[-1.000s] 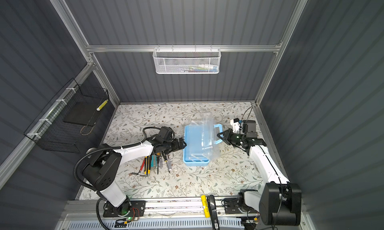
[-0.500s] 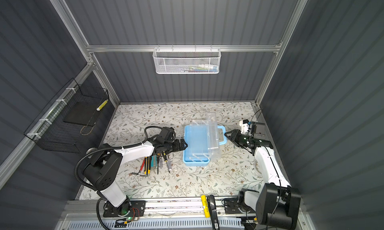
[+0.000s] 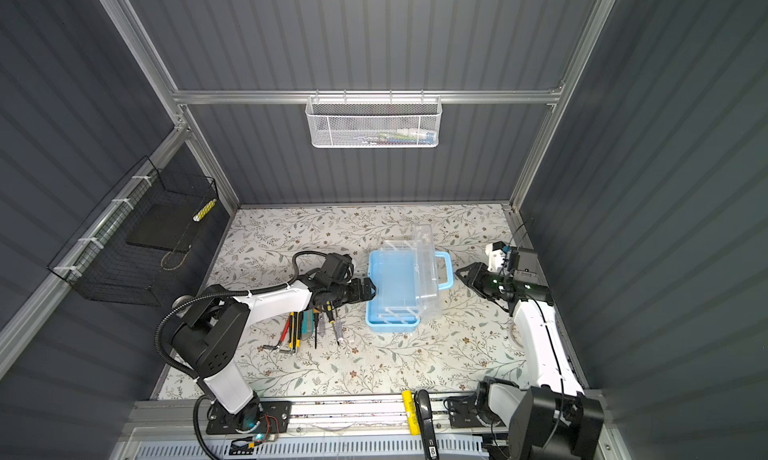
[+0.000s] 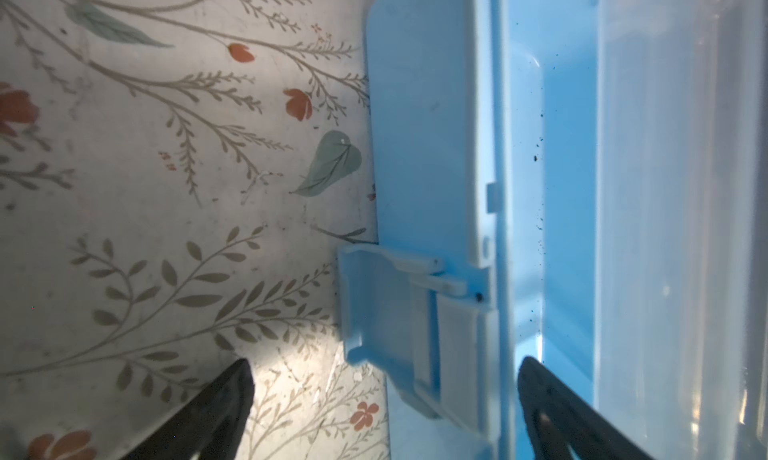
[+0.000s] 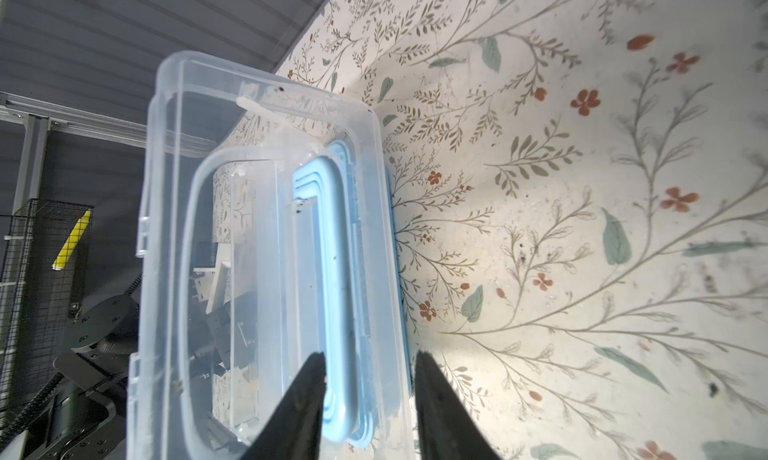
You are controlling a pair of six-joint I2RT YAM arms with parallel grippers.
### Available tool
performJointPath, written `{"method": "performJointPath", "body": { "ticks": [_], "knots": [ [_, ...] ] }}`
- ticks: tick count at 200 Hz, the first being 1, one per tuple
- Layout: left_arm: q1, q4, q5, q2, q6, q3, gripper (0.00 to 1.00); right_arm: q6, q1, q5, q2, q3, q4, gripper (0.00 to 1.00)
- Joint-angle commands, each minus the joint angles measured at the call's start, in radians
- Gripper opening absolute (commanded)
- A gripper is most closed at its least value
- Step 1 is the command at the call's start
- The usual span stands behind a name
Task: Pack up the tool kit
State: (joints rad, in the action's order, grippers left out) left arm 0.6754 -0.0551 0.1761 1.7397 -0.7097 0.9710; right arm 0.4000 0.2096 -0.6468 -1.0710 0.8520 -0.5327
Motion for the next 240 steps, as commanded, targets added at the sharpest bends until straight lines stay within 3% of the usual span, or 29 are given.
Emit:
{"method": "performJointPath", "body": {
  "ticks": [1,26,60,86,110,167,195,240],
  "knots": [
    [0.007,-0.004,-0.003,0.003,0.013,0.013,1.0,-0.077,-0.036,0.138,0.063,0.115,-0.136,0.38],
    [0.007,0.0,-0.01,-0.001,0.015,0.007,1.0,-0.105,-0.268,0.331,0.079,0.251,-0.231,0.39],
    [0.007,-0.004,-0.025,0.003,0.013,-0.009,0.99,-0.003,-0.575,0.486,0.026,0.409,-0.26,0.29],
    [0.007,0.003,-0.027,-0.001,0.018,-0.019,1.0,0.055,-0.788,0.688,-0.098,0.515,-0.305,0.19],
    [0.007,-0.002,-0.029,-0.001,0.033,-0.017,1.0,0.073,-0.907,0.772,-0.227,0.593,-0.336,0.09],
    [0.007,-0.014,-0.033,-0.021,0.05,-0.027,0.99,0.082,-0.974,0.845,-0.441,0.687,-0.393,0.0],
    [0.007,0.009,-0.034,-0.035,0.041,-0.049,1.0,0.067,-0.969,0.887,-0.469,0.682,-0.425,0.0],
    [0.012,0.028,-0.016,-0.035,0.032,-0.062,1.0,0.071,-0.922,0.845,-0.412,0.569,-0.385,0.0]
  ]
}}
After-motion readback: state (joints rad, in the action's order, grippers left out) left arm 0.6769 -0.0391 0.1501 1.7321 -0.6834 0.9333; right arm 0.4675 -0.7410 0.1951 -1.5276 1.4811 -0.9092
